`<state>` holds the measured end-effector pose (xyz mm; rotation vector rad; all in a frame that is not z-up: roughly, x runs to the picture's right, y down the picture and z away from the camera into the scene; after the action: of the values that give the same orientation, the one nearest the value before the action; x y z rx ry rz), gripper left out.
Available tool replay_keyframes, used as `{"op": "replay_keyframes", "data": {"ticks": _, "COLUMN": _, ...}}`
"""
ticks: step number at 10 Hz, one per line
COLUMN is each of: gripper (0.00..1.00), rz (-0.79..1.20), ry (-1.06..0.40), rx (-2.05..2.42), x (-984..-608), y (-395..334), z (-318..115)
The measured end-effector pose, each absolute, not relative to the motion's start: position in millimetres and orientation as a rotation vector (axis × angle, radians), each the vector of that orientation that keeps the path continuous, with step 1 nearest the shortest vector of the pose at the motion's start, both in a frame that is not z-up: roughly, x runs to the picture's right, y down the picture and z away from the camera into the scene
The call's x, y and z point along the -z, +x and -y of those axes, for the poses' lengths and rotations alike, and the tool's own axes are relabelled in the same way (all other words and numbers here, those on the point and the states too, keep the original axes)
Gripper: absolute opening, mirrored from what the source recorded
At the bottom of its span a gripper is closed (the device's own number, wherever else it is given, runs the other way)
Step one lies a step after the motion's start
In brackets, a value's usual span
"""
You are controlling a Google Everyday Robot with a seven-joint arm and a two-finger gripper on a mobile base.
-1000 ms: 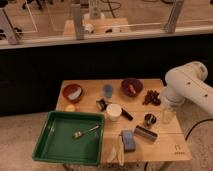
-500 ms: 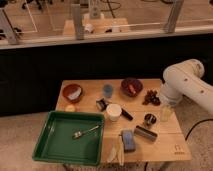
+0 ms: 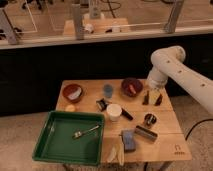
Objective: Place pepper in red bowl
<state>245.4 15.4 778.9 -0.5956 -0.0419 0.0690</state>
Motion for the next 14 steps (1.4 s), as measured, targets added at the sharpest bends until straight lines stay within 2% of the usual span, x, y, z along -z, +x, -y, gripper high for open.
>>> {"op": "replay_keyframes", "data": {"ticks": 4, "gripper": 0.80, "rz": 0.054, "ry": -0.561, "rx": -0.270, "x": -823, "y": 241, "z": 21}}
{"op": "replay_keyframes", "data": {"ticks": 14, "gripper": 0.80, "rz": 0.106, "ry": -0.526, "rx": -0.394, "x": -838, "y": 220, "z": 17}}
